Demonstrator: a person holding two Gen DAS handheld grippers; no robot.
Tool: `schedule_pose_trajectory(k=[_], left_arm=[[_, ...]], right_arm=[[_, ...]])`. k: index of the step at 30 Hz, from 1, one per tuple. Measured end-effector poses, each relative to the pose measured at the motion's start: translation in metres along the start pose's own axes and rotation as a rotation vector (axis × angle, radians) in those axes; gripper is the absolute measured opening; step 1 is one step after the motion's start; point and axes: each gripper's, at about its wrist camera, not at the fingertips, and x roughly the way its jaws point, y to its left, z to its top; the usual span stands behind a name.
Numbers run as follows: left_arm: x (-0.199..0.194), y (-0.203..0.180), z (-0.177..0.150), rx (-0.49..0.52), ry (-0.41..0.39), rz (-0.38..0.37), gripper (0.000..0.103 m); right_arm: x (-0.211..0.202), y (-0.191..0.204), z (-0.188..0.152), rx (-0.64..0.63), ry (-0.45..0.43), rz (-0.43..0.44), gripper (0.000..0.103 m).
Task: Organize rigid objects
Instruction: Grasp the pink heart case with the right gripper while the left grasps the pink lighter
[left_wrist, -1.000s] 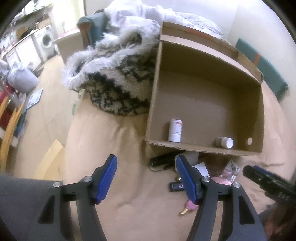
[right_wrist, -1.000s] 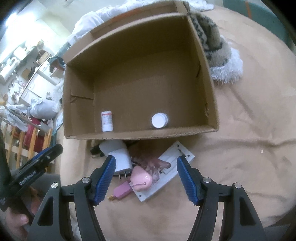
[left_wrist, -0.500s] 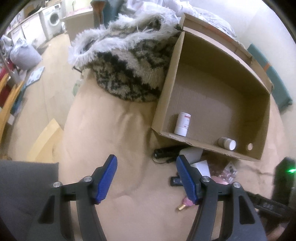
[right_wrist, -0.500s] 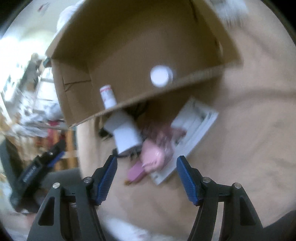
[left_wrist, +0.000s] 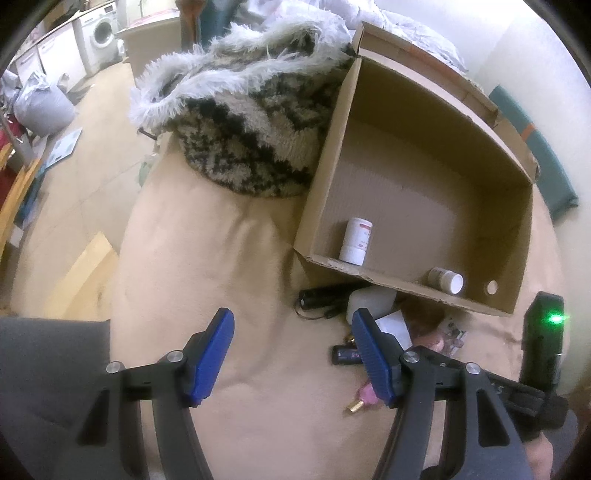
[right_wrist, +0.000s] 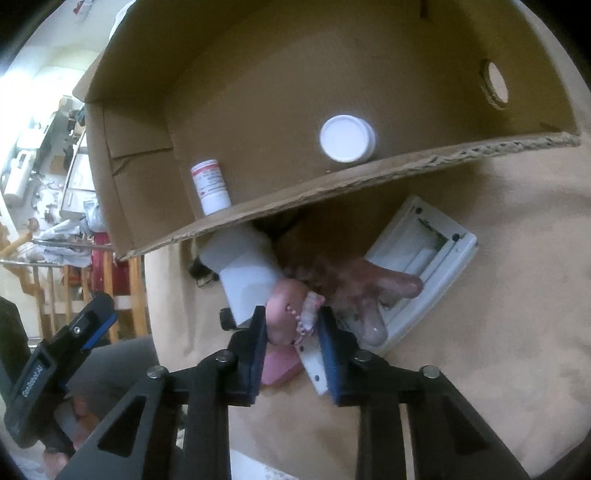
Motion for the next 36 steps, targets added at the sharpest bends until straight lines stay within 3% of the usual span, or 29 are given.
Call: schedule_pose_trajectory(k=[3, 11, 16, 22, 28, 29, 31, 35, 36], left_arm=[[0.002, -0.001, 0.0, 0.003, 0.006, 0.0, 0.063], [0.007, -0.005, -0.005, 0.04, 0.007, 0.024, 0.063], [0.02, -0.014, -0.015, 0.089, 0.062, 0.025, 0.063], [0.047, -0.057, -0.045, 0.343, 0.199, -0.057, 0.063], [0.06, -0.09, -0.071, 0.531, 0.228, -0.082, 0.061], [0.063, -0.093, -0.073, 0.548, 0.234, -0.073, 0.06], [0.074, -0.095, -0.075, 0.558, 0.264, -0.067, 0.045], [0.091, -0.096, -0.076, 0.578, 0.299, -0.034, 0.038], [0.091, -0.097, -0.075, 0.586, 0.294, -0.031, 0.031]], right_arm=[[-0.006, 0.001, -0.003, -0.038, -0.023, -0.043, 0.026], [-0.033, 0.011, -0.017, -0.108, -0.064, -0.021, 0.026], [-0.062, 0.022, -0.024, -0.158, -0.132, -0.001, 0.026], [-0.085, 0.027, -0.023, -0.184, -0.206, 0.017, 0.026], [-0.08, 0.018, -0.022, -0.136, -0.206, 0.022, 0.026], [-0.081, 0.019, -0.02, -0.141, -0.212, 0.023, 0.026], [-0.082, 0.02, -0.02, -0.146, -0.222, 0.023, 0.026], [-0.084, 0.017, -0.018, -0.134, -0.226, 0.024, 0.026], [-0.084, 0.017, -0.018, -0.134, -0.227, 0.023, 0.026]])
